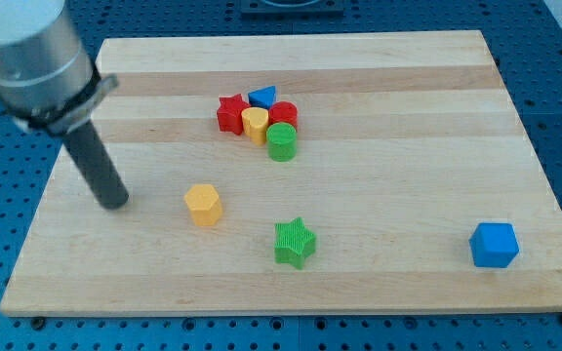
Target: Drag the yellow hexagon towards the group of blocks
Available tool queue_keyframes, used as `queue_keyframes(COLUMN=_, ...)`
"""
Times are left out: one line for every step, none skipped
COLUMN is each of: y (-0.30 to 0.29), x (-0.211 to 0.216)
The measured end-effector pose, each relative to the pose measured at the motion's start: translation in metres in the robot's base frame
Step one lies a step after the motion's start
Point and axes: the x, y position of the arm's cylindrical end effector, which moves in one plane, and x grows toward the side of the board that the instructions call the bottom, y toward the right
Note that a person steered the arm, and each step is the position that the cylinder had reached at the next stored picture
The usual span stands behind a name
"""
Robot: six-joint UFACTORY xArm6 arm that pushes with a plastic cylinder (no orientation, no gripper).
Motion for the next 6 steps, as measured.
queue_keyframes(y=0.032, x=0.024)
queue_keyframes(y=0.068, x=0.027)
queue_keyframes(y=0.095, x=0.041)
queue_keyframes(y=0.111, x=0.042)
queue_keyframes(y=0.11, x=0.021)
queue_keyframes(y=0.096, x=-0.008)
